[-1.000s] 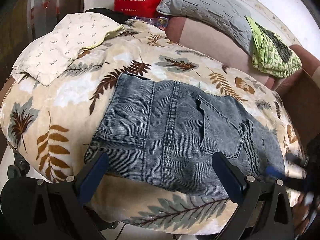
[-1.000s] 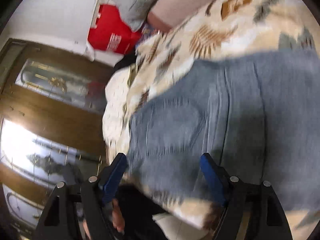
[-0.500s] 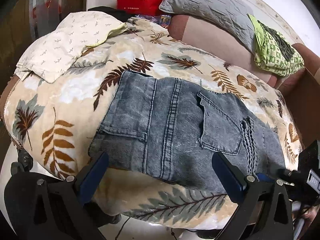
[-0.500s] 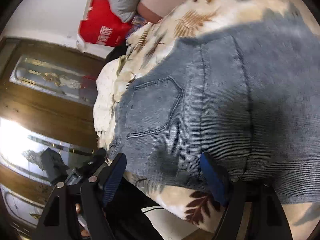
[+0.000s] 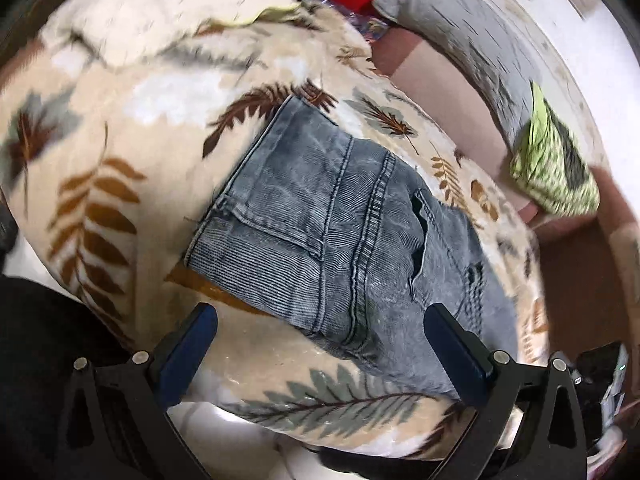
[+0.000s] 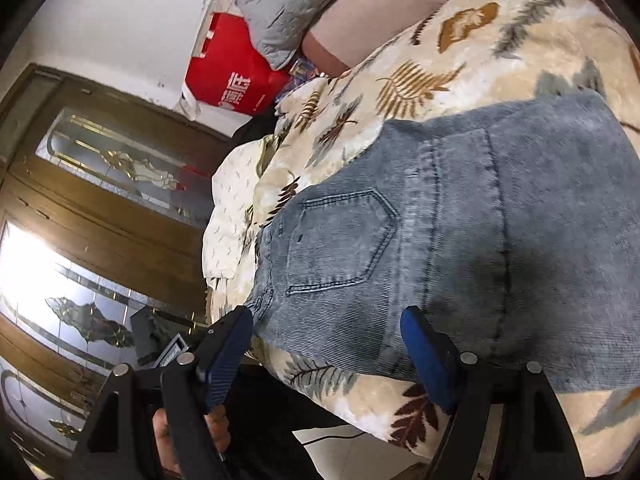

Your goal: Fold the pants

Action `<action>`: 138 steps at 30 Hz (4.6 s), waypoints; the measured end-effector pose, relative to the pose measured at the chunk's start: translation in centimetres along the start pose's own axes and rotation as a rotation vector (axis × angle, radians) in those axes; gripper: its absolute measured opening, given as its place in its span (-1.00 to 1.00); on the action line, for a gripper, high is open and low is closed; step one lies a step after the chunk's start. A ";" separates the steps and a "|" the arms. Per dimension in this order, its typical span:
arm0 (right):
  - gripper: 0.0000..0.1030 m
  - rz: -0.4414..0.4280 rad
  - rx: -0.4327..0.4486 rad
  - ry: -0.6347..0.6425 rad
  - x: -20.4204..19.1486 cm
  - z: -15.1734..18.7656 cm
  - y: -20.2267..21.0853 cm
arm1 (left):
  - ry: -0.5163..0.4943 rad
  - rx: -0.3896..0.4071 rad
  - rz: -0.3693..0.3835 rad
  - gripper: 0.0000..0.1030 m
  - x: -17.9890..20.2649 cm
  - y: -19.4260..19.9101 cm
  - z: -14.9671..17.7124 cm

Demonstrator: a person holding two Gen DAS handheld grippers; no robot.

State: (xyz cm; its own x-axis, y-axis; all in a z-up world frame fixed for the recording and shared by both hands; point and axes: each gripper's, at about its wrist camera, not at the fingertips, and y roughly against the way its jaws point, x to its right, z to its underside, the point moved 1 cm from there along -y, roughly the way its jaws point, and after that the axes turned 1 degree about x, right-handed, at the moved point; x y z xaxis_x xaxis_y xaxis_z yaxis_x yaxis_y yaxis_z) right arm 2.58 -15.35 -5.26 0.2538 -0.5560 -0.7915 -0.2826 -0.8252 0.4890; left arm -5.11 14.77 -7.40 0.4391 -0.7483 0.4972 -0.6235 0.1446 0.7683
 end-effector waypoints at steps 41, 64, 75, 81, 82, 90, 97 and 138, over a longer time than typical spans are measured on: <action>-0.64 0.720 -0.233 0.421 -0.3 -17.6 -18.0 | -0.315 0.036 -0.184 0.90 0.8 -5.3 -4.2; -0.09 0.440 -0.162 0.230 -1.4 -13.1 -10.0 | -0.314 0.072 -0.205 0.93 1.0 -5.1 -4.1; 0.35 0.249 -0.007 0.133 -0.9 -4.0 0.0 | -0.164 0.205 -0.160 0.93 -0.2 2.0 -2.1; 0.35 0.214 0.024 0.096 0.7 -0.6 0.2 | -0.145 0.176 -0.165 0.92 -0.7 2.1 -0.9; 0.35 0.218 0.029 0.092 1.0 -0.3 0.3 | -0.147 0.178 -0.162 0.92 -0.5 2.1 -0.9; 0.35 0.236 0.167 0.094 2.6 -0.1 3.4 | -0.215 0.184 -0.157 0.92 3.0 1.7 -0.3; 0.35 0.186 0.213 0.030 3.9 -0.3 5.2 | -0.242 0.217 -0.171 0.92 4.4 3.2 0.4; 0.34 0.319 -0.254 -0.090 -0.5 -6.0 -13.5 | 0.074 0.035 0.003 -0.26 -2.4 -2.8 -3.0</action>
State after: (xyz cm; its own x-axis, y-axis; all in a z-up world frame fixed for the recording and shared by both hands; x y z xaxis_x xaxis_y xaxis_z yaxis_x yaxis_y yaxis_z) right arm 11.85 -4.52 -9.32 0.1056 -0.7860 -0.6091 -0.0938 -0.6177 0.7808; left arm -2.47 18.12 -9.49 0.4830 -0.6981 0.5286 -0.6465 0.1229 0.7530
